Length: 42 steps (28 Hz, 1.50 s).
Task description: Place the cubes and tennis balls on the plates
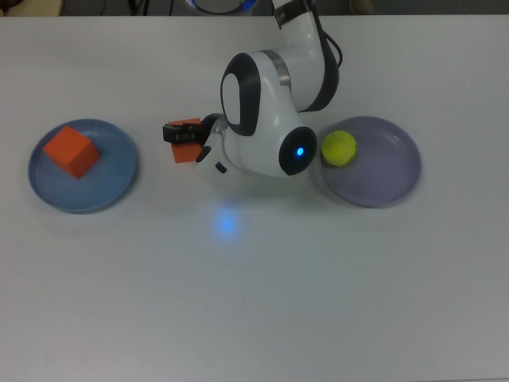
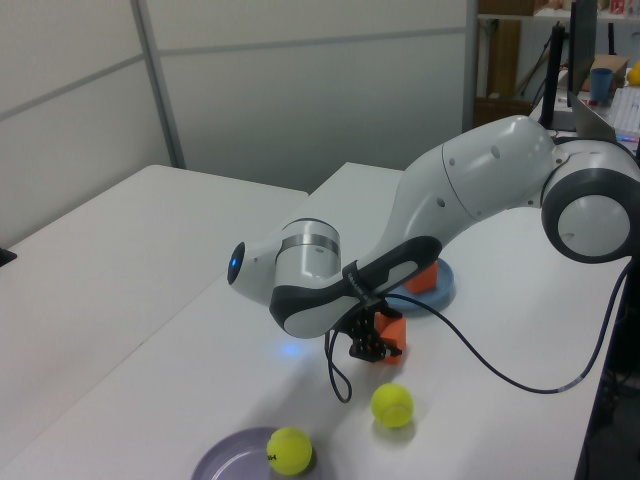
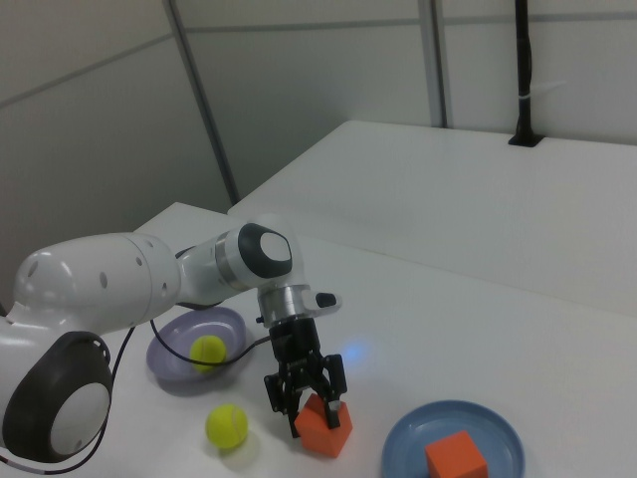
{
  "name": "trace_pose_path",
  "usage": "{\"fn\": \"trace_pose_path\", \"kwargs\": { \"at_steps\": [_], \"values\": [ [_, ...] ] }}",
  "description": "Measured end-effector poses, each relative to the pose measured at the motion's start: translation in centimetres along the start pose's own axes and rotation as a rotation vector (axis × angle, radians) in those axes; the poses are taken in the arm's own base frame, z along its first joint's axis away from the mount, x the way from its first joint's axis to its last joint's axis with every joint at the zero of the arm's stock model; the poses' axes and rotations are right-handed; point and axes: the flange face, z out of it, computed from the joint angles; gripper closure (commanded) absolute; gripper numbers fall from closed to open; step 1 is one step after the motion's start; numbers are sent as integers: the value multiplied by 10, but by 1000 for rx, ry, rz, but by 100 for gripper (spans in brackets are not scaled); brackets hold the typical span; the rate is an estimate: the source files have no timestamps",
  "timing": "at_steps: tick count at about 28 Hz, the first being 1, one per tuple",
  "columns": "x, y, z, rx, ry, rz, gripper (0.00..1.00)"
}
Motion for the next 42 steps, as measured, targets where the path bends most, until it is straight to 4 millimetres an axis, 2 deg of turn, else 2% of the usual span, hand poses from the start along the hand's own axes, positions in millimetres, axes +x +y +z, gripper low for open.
{"fn": "trace_pose_path", "kwargs": {
  "at_steps": [5,8,12,13,16,20,21,22,23,24,30,42],
  "values": [
    [-3,11,-14,7,31,22,100],
    [-6,23,-25,16,56,46,100],
    [-17,55,-39,37,94,99,100],
    [-21,69,-39,45,99,121,100],
    [-26,100,-29,57,94,161,100],
    [-24,140,-3,66,95,204,100],
    [-23,146,2,67,96,212,96],
    [-22,151,6,67,98,220,65],
    [-21,158,12,66,103,232,30],
    [-20,162,14,66,108,238,0],
    [-16,168,17,70,135,259,0],
    [-22,168,6,78,154,263,0]
  ]
}}
